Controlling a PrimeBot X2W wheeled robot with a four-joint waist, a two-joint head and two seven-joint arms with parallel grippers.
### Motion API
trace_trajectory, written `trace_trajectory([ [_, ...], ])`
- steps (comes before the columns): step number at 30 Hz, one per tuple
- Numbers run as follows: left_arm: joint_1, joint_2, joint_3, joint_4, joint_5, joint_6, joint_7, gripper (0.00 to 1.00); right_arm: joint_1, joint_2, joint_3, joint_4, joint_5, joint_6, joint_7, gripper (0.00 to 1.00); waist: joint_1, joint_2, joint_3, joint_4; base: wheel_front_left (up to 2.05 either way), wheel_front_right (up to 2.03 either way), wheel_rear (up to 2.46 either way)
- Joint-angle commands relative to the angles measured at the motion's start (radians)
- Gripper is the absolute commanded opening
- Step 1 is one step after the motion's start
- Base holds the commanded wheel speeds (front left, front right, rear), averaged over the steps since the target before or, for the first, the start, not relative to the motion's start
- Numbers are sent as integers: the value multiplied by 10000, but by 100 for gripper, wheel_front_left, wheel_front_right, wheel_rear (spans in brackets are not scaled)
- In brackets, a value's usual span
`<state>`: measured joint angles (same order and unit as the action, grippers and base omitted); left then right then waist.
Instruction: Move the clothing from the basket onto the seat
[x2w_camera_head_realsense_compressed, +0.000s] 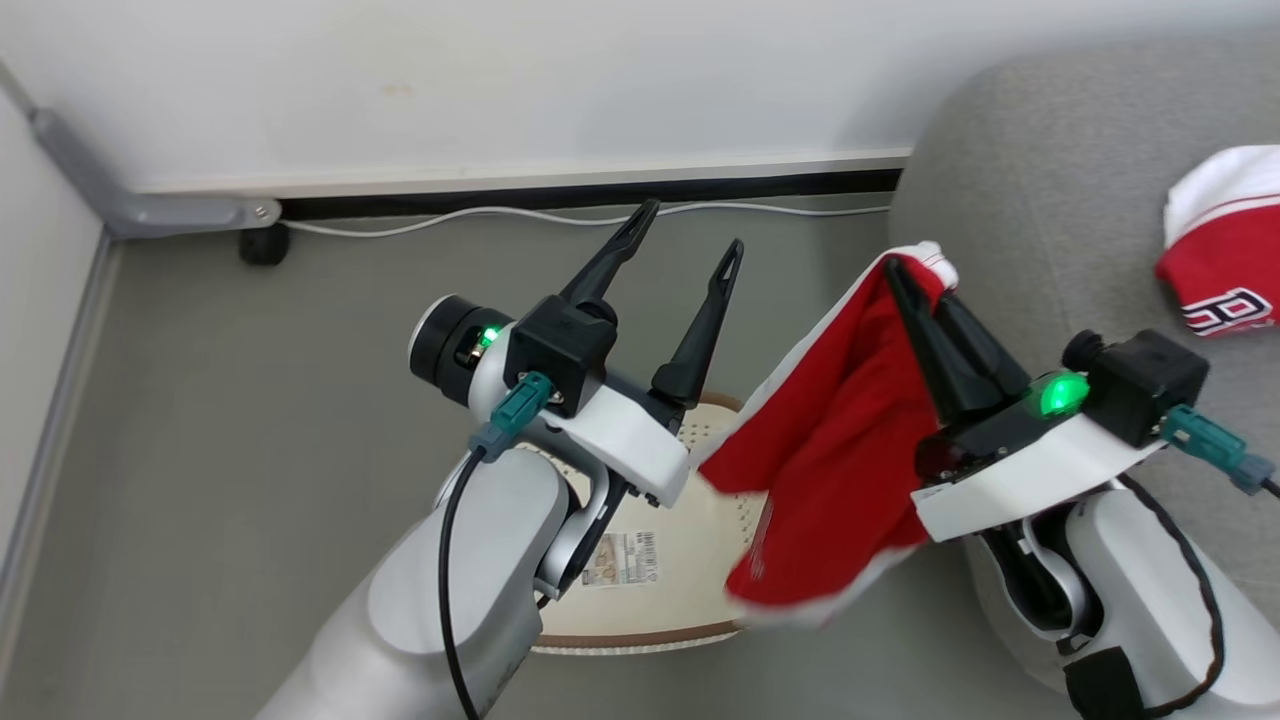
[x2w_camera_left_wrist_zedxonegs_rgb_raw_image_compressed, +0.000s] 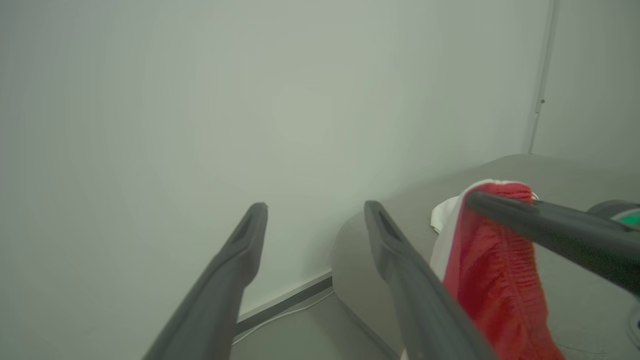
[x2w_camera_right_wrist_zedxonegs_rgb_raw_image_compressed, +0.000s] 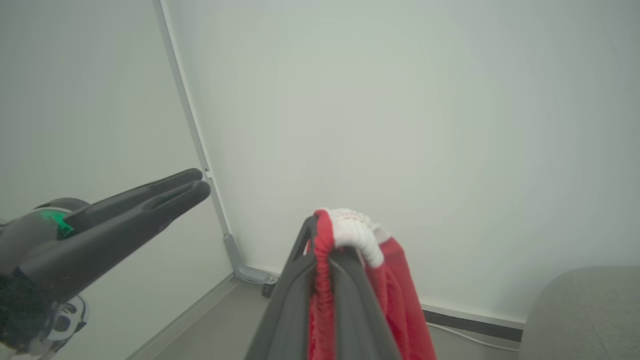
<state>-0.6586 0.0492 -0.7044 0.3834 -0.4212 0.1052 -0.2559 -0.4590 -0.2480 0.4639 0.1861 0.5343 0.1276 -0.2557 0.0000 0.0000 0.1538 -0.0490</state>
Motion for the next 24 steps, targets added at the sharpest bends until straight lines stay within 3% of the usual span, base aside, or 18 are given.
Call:
trace_trajectory([
  [1, -113, 138, 369, -206, 87, -47, -57, 100, 83, -6, 13, -338, -126, 31, -61, 0, 0, 0, -106, -284, 0, 0, 0],
  [24, 1860, 67, 1688, -452, 687, -925, -58, 100, 414, 2, -842, -1108, -272, 31, -61, 0, 0, 0, -1031, -4466, 0, 0, 0],
])
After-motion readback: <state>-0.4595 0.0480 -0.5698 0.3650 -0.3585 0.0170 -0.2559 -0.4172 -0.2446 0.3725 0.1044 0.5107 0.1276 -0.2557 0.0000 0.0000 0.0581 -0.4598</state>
